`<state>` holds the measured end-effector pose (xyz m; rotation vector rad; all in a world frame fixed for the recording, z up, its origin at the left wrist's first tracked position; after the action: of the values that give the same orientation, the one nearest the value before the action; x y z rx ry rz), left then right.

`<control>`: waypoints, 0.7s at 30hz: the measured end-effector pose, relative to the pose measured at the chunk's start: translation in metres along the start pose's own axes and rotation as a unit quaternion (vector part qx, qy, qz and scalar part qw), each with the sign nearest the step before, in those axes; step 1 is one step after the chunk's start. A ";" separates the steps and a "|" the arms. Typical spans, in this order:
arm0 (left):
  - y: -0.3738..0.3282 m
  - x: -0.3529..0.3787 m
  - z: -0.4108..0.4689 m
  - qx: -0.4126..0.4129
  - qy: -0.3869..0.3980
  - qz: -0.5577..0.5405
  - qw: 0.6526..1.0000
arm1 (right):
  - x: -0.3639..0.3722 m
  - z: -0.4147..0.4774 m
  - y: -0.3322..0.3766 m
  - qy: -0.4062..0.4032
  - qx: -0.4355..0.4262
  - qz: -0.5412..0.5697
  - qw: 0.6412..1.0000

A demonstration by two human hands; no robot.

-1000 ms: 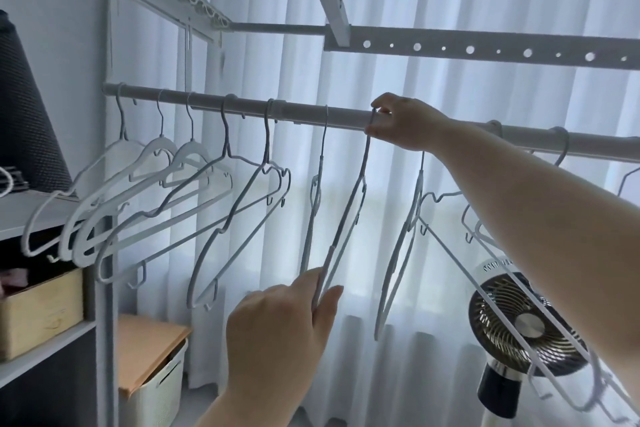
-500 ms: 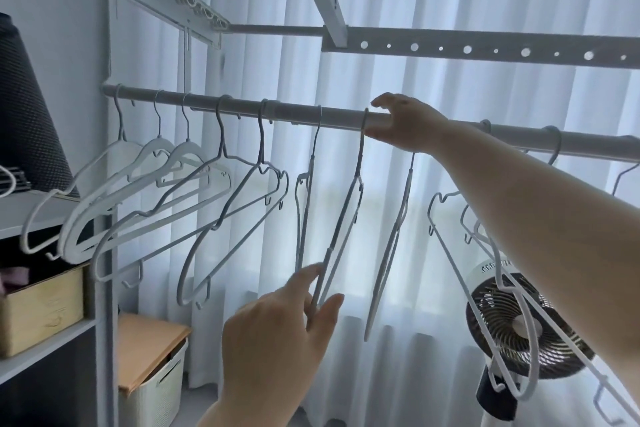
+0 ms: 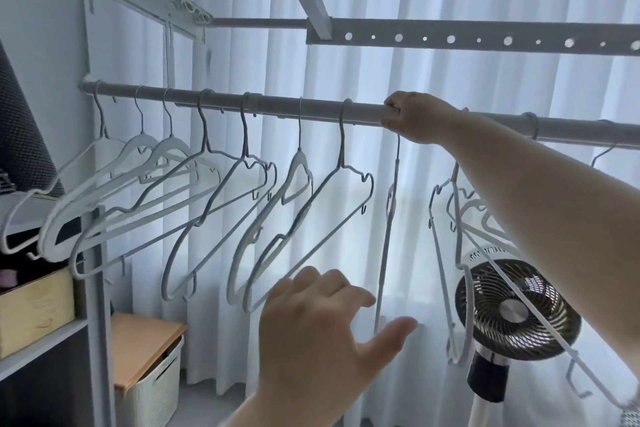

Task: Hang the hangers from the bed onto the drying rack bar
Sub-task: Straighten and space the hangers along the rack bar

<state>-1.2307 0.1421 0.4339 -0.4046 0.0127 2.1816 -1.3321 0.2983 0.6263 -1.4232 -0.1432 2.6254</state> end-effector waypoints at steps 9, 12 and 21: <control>-0.004 0.022 -0.003 -0.022 0.035 0.027 0.999 | -0.003 -0.006 -0.004 0.001 -0.013 -0.007 1.000; -0.007 0.027 -0.004 -0.025 0.045 0.024 0.998 | -0.003 -0.009 -0.006 -0.004 -0.017 0.001 1.000; -0.015 0.033 -0.003 -0.023 0.043 0.011 0.999 | -0.004 -0.014 -0.009 -0.004 -0.019 0.014 1.000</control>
<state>-1.2362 0.1771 0.4238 -0.5261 0.0153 2.1880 -1.3175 0.3061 0.6239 -1.4376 -0.1761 2.6639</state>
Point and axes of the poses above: each hand's wrist, its own z-axis towards the middle knuckle, its own x-axis out of the palm, y = z × x, the point moved 2 cm from there along z, towards the middle knuckle, and after that the axes turned 9 degrees about -z, right-handed, at the moved point
